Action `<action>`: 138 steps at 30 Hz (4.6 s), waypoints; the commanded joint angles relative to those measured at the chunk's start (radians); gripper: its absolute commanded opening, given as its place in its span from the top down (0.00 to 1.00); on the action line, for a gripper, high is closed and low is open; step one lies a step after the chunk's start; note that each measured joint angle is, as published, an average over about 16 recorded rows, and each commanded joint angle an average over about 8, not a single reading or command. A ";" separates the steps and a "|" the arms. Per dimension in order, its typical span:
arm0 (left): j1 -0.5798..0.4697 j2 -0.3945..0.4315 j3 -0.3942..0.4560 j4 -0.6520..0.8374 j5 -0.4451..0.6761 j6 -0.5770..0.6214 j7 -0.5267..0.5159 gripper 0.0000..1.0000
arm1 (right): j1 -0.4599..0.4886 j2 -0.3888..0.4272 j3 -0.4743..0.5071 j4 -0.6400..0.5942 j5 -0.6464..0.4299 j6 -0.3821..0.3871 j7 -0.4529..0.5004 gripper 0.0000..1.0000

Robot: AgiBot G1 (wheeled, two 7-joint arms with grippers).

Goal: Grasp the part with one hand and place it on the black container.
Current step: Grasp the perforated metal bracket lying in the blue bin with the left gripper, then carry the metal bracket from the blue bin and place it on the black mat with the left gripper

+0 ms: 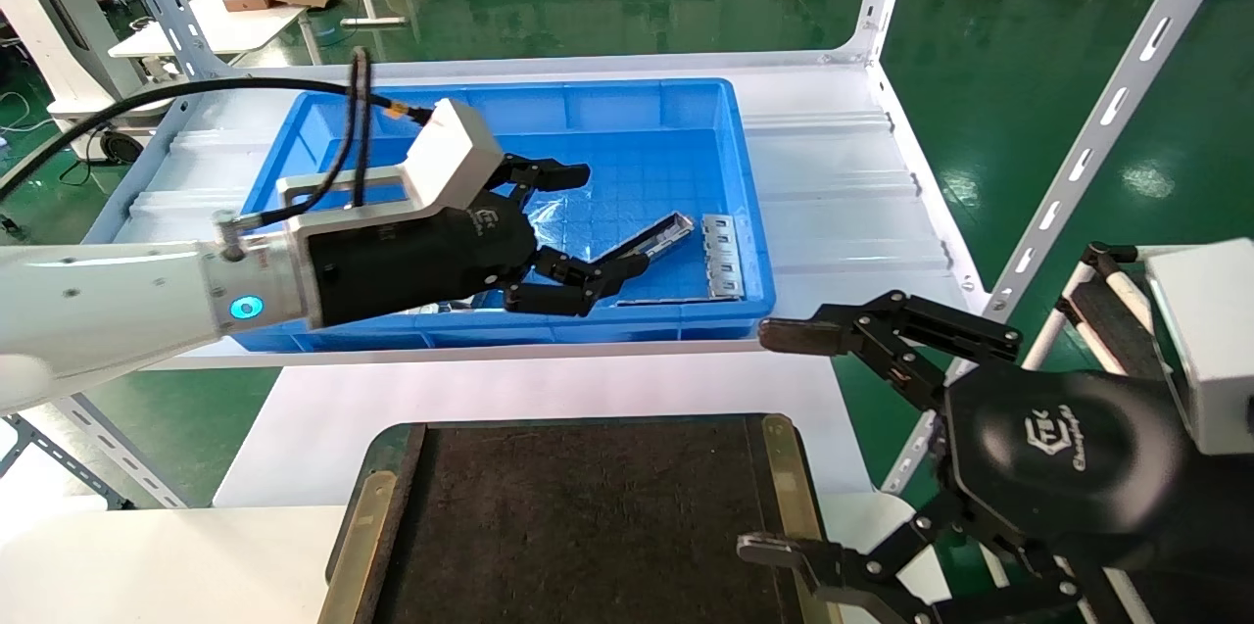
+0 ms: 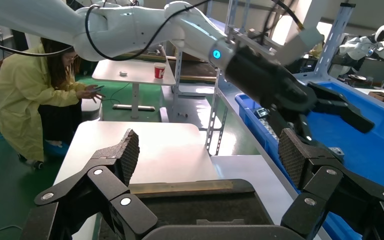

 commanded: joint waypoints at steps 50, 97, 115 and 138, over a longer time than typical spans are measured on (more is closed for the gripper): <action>-0.172 0.316 0.281 0.587 -0.016 -0.346 0.137 1.00 | 0.000 0.000 0.000 0.000 0.000 0.000 0.000 1.00; -0.183 0.100 0.248 0.428 -0.344 0.086 0.174 1.00 | 0.000 0.000 0.000 0.000 0.000 0.000 0.000 1.00; 0.290 -0.249 0.284 -0.265 -0.380 -0.092 -0.144 1.00 | 0.000 0.000 0.000 0.000 0.000 0.000 0.000 1.00; 0.499 -0.005 0.539 -0.209 -0.250 -0.963 -0.593 1.00 | 0.000 0.000 -0.001 0.000 0.000 0.000 0.000 1.00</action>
